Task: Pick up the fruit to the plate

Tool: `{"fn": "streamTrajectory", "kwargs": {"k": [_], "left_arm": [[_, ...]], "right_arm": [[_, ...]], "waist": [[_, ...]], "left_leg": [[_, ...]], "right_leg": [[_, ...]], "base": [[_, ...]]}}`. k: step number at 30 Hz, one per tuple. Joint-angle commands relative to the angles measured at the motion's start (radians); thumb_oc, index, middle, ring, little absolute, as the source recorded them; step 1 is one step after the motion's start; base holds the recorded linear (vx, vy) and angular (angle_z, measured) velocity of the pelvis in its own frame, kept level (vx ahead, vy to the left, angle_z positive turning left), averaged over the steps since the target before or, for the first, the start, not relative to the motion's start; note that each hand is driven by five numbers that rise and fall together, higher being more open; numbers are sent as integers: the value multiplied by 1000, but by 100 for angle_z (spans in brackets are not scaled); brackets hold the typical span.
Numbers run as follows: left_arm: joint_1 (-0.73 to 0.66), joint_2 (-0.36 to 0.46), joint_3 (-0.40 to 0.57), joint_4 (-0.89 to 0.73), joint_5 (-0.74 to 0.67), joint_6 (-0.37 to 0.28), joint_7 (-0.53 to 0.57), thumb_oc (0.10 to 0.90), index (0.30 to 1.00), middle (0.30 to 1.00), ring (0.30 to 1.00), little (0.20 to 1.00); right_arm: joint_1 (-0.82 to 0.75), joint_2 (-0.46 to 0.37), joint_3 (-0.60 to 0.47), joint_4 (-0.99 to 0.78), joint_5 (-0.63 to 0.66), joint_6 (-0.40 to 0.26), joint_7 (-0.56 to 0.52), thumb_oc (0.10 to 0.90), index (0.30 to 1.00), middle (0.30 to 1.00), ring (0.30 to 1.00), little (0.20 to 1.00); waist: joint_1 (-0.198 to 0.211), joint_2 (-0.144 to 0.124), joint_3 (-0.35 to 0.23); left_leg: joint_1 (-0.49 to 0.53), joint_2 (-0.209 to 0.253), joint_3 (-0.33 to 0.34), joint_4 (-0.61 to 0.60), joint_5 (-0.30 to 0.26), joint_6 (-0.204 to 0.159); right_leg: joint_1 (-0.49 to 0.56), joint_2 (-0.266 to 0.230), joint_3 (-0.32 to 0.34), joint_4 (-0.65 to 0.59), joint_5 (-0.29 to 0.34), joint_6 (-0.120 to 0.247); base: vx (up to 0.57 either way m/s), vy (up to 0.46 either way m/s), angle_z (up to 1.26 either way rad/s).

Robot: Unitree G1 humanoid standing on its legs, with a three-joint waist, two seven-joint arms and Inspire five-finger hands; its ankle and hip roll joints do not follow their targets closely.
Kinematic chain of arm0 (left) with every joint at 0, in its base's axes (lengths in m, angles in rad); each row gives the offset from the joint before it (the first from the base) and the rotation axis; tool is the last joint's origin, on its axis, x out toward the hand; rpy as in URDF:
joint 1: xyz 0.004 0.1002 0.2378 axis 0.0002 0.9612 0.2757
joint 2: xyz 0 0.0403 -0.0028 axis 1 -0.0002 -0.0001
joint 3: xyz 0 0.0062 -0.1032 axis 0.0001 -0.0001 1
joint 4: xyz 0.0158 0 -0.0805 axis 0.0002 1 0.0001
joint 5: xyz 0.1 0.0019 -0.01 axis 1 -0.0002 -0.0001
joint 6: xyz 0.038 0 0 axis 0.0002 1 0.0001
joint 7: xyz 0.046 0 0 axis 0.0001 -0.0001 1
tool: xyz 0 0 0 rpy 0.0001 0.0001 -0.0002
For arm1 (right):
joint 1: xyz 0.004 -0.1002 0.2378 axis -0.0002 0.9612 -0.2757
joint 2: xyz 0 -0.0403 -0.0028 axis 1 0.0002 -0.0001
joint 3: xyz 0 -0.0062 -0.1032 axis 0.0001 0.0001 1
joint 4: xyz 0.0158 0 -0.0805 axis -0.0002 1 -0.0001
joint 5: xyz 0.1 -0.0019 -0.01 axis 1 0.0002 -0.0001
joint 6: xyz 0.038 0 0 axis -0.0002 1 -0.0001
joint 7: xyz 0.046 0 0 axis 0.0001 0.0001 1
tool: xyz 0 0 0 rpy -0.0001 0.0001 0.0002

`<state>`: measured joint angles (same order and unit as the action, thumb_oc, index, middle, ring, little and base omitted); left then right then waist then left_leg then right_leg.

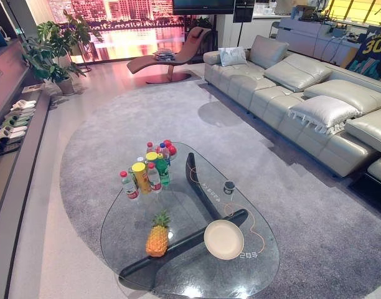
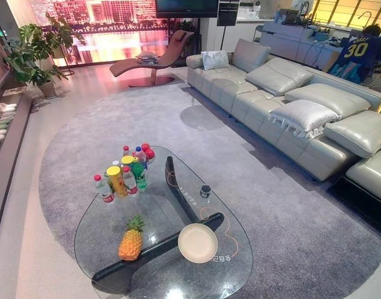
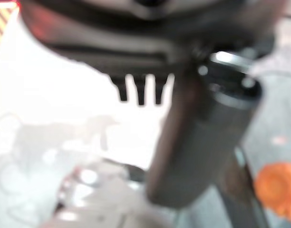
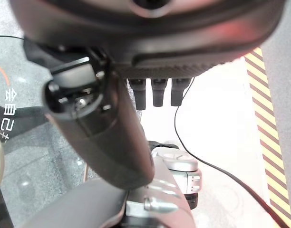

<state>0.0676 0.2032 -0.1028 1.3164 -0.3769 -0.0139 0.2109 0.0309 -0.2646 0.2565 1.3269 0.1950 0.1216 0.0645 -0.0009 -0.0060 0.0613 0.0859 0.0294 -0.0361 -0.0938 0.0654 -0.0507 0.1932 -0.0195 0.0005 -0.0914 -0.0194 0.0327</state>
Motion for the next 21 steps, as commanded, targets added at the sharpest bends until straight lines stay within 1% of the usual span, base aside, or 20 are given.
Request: {"fn": "streamTrajectory", "kwargs": {"k": [1,5,12,21], "left_arm": [[-105,-6,8,43,22,-16,19,800,900,900,900,900],[-108,-6,9,42,-13,-27,13,800,900,900,900,900],[-105,-5,8,46,4,-29,14,800,900,900,900,900],[-101,-4,10,47,32,-63,55,800,900,900,900,900]], "right_arm": [[-70,31,10,13,-25,-7,10,800,900,900,900,900],[-73,28,9,17,-26,-8,14,800,900,900,900,900],[-75,26,7,15,-16,-1,17,800,900,900,900,900],[-72,30,6,15,-11,4,13,800,900,900,900,900]], "waist": [[26,-23,43],[26,-23,43],[30,-25,43],[29,-23,44]], "left_leg": [[66,-85,22,7,-114,27],[67,-84,24,7,-116,28],[67,-84,23,7,-114,28],[67,-84,23,7,-114,28]], "right_leg": [[-51,-10,-42,4,35,62],[-50,-10,-42,4,34,62],[-50,-11,-44,4,35,62],[-50,-10,-42,4,36,62]], "base": [[0,0,0],[0,0,0],[0,0,0],[0,0,0]]}}
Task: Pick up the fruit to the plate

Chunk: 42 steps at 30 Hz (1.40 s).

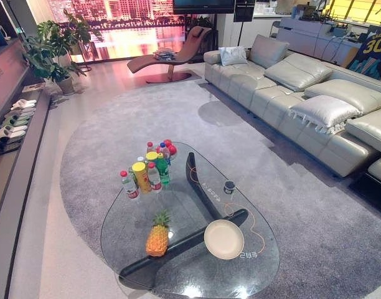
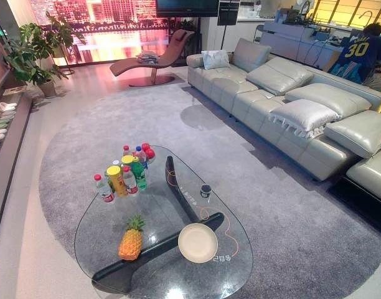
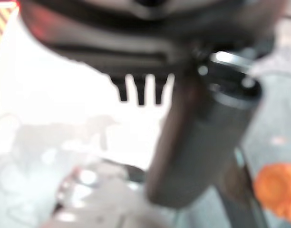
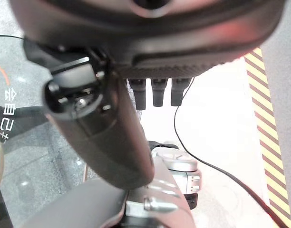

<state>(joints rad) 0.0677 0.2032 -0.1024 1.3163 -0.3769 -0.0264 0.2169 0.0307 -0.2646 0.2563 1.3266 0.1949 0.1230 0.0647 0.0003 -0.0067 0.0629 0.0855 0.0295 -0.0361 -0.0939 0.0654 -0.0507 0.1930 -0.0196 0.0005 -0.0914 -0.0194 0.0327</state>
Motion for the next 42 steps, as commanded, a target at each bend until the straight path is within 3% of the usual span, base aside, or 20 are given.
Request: {"fn": "streamTrajectory", "kwargs": {"k": [1,6,17,28,37,42], "left_arm": [[-102,-2,11,47,33,-58,56,800,900,900,900,900],[-100,2,15,31,50,-104,99,800,900,900,900,900],[-129,47,-50,-96,84,-292,188,800,900,900,900,900],[-161,65,-86,-278,98,-330,244,800,900,900,900,900],[-206,110,-128,-556,71,-336,260,800,900,900,900,900],[-261,156,-164,-738,51,-296,288,800,900,900,900,900]], "right_arm": [[-73,28,6,14,-12,5,14,800,900,900,900,900],[-67,23,7,9,-18,8,14,800,900,900,900,900],[-51,-22,19,-32,-28,22,16,800,900,900,900,900],[-61,-55,36,-74,2,14,-8,800,900,900,900,900],[-94,-86,80,-170,56,-10,-52,800,900,900,900,900],[-116,-90,115,-232,90,-16,-85,800,900,900,900,900]], "waist": [[27,-22,44],[24,-21,51],[7,-6,86],[-2,16,142],[-2,22,262],[-1,14,327]], "left_leg": [[67,-84,24,7,-113,27],[64,-83,24,7,-111,26],[36,-74,30,7,-101,29],[-19,-87,12,43,-97,35],[-134,-105,3,125,-97,50],[-196,-113,-1,149,-91,61]], "right_leg": [[-51,-10,-41,4,36,62],[-55,-10,-38,4,38,61],[-90,-3,-13,4,41,56],[-148,2,5,40,34,44],[-254,6,29,109,33,32],[-311,11,47,131,38,34]], "base": [[0,0,0],[6,2,0],[11,15,-1],[-7,32,-1],[-99,40,-1],[-100,18,-1]]}}
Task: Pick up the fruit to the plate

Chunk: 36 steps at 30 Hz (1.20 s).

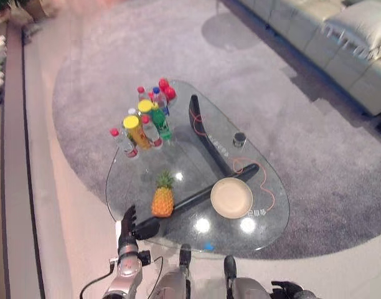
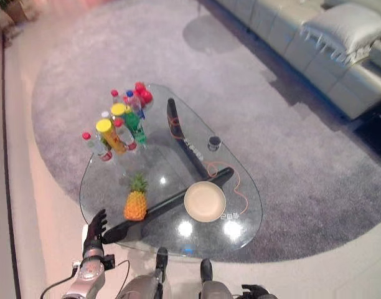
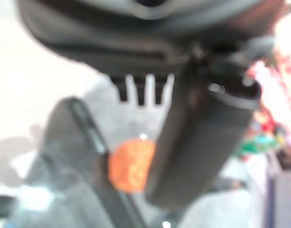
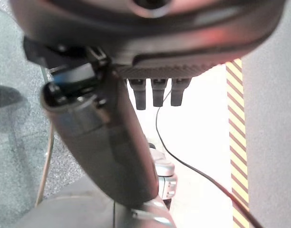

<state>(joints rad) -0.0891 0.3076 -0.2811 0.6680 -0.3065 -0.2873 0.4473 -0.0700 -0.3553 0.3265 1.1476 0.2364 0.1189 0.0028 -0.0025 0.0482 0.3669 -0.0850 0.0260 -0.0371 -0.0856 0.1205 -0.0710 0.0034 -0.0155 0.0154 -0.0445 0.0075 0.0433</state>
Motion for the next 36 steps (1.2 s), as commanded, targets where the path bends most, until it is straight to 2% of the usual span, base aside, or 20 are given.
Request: {"fn": "streamTrajectory", "kwargs": {"k": [1,11,19,27,36], "left_arm": [[-115,57,11,-114,-21,-24,62,800,900,900,900,900],[-205,112,-10,-275,-48,50,80,800,900,900,900,900],[-270,163,10,-370,-45,71,111,800,900,900,900,900],[-314,163,13,-284,-54,109,145,800,900,900,900,900],[-324,154,12,-178,-56,87,155,800,900,900,900,900]], "right_arm": [[-21,-1,50,-62,54,-10,-28,800,900,900,900,900],[-62,-5,84,-124,80,-3,-69,800,900,900,900,900],[-82,-14,102,-154,104,-8,-87,800,900,900,900,900],[-95,-14,118,-174,116,-6,-99,800,900,900,900,900],[-111,-30,131,-200,121,2,-108,800,900,900,900,900]], "waist": [[3,-44,32],[7,-59,101],[11,-67,153],[5,-81,153],[-4,-90,153]], "left_leg": [[-37,-110,1,148,-146,82],[-141,-119,8,243,-154,88],[-216,-123,10,309,-159,88],[-292,-125,18,345,-158,87],[-373,-120,34,375,-153,81]], "right_leg": [[-130,7,34,88,11,24],[-214,-1,33,142,17,18],[-277,-5,28,184,20,13],[-357,-3,25,214,25,14],[-441,-1,25,241,31,14]], "base": [[-70,5,0],[-31,7,-1],[0,0,0],[1,6,0],[-3,38,0]]}}
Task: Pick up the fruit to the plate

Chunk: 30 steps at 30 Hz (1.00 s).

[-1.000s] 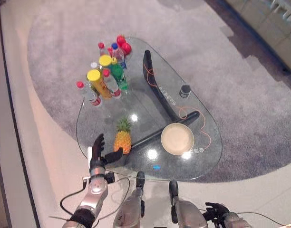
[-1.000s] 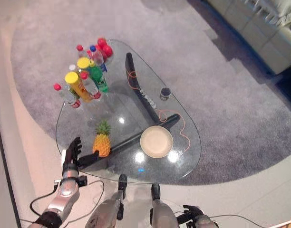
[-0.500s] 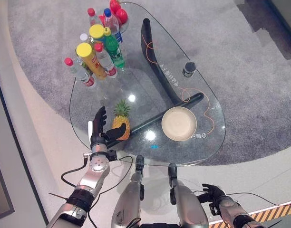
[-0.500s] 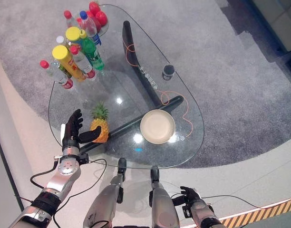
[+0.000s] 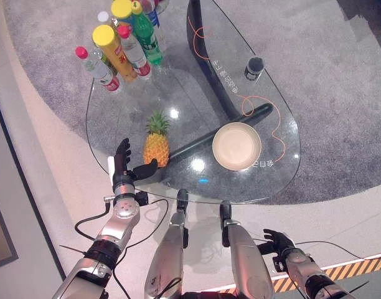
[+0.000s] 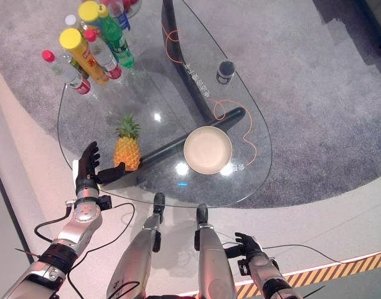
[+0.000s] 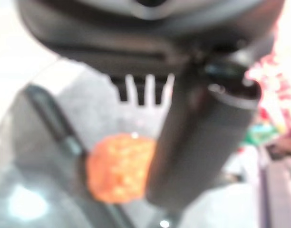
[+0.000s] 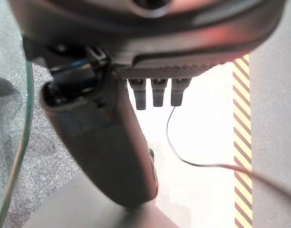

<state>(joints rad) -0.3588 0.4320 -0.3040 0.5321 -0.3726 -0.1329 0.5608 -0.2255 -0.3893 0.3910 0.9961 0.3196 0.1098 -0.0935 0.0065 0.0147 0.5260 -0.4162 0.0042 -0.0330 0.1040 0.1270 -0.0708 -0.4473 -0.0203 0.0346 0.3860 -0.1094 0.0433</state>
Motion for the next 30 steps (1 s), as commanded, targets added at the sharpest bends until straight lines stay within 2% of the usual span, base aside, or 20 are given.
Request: {"fn": "streamTrajectory", "kwargs": {"k": [1,15,24,30], "left_arm": [[-55,28,34,-30,10,-73,39,800,900,900,900,900],[-102,26,27,34,-9,-121,30,800,900,900,900,900],[-119,36,43,-10,-18,-138,67,800,900,900,900,900],[-122,32,52,-27,-34,-142,55,800,900,900,900,900]], "right_arm": [[43,3,69,-52,39,12,-15,800,900,900,900,900],[27,-13,87,-88,56,17,-39,800,900,900,900,900],[30,-24,85,-111,50,13,-46,800,900,900,900,900],[30,-18,85,-122,57,12,-59,800,900,900,900,900]], "waist": [[-15,-57,-6],[-35,-59,-6],[-40,-55,-6],[-39,-54,-6]], "left_leg": [[-51,-98,31,189,-159,80],[-159,-99,46,228,-159,77],[-213,-105,42,247,-161,75],[-244,-108,37,256,-161,76]], "right_leg": [[-1,4,6,-184,148,14],[-121,12,14,-146,156,17],[-177,10,15,-133,160,18],[-208,13,8,-122,163,19]], "base": [[-3,37,0],[6,36,-3],[8,10,-3],[0,0,0]]}}
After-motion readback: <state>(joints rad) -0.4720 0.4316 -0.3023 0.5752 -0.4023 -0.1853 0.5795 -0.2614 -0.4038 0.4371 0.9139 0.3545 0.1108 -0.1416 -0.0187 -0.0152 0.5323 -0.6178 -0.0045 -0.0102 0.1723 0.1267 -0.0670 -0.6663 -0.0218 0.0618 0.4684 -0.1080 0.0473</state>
